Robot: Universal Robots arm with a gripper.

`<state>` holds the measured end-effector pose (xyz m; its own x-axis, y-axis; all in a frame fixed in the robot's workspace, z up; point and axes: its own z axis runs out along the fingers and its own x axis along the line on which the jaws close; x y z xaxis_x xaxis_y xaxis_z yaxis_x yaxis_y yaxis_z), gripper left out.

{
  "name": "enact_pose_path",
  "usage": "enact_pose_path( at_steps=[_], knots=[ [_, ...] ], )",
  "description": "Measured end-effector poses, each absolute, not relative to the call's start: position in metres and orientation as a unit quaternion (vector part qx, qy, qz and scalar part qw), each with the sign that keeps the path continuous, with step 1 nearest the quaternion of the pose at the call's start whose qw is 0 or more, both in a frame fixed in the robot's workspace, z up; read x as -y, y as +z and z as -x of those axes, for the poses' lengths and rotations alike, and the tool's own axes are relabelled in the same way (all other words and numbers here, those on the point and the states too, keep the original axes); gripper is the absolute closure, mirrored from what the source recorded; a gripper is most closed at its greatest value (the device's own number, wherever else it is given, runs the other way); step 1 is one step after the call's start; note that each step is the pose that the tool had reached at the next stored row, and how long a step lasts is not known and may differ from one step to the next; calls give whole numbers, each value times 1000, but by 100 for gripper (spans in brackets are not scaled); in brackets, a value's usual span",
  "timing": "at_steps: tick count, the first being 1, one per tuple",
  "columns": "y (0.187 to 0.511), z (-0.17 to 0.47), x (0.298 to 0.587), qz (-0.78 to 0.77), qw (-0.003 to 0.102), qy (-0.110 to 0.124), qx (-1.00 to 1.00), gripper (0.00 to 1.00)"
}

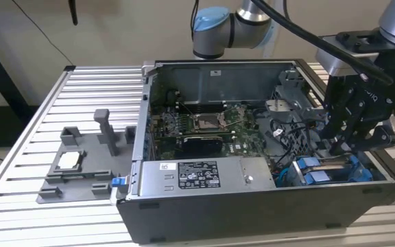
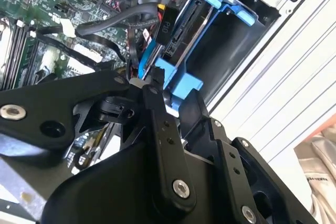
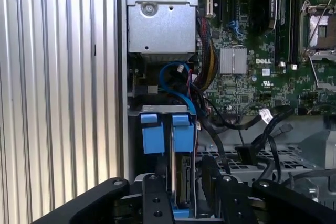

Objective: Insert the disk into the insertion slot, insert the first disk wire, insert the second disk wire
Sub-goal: 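Insert the disk into the insertion slot, then insert the first disk wire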

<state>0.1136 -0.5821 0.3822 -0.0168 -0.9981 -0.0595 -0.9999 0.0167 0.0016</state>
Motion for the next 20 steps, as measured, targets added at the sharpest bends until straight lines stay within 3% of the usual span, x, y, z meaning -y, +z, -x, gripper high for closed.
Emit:
enact_pose_path(
  at_steps=[7, 12, 16, 20],
  knots=[
    [387, -113, 582, 701, 33, 23, -712, 60],
    [387, -112, 582, 700, 70, 34, -710, 60],
    [387, -112, 582, 701, 96, 13, -707, 60],
    [387, -112, 581, 701, 110, 4, -704, 60]
  ],
)
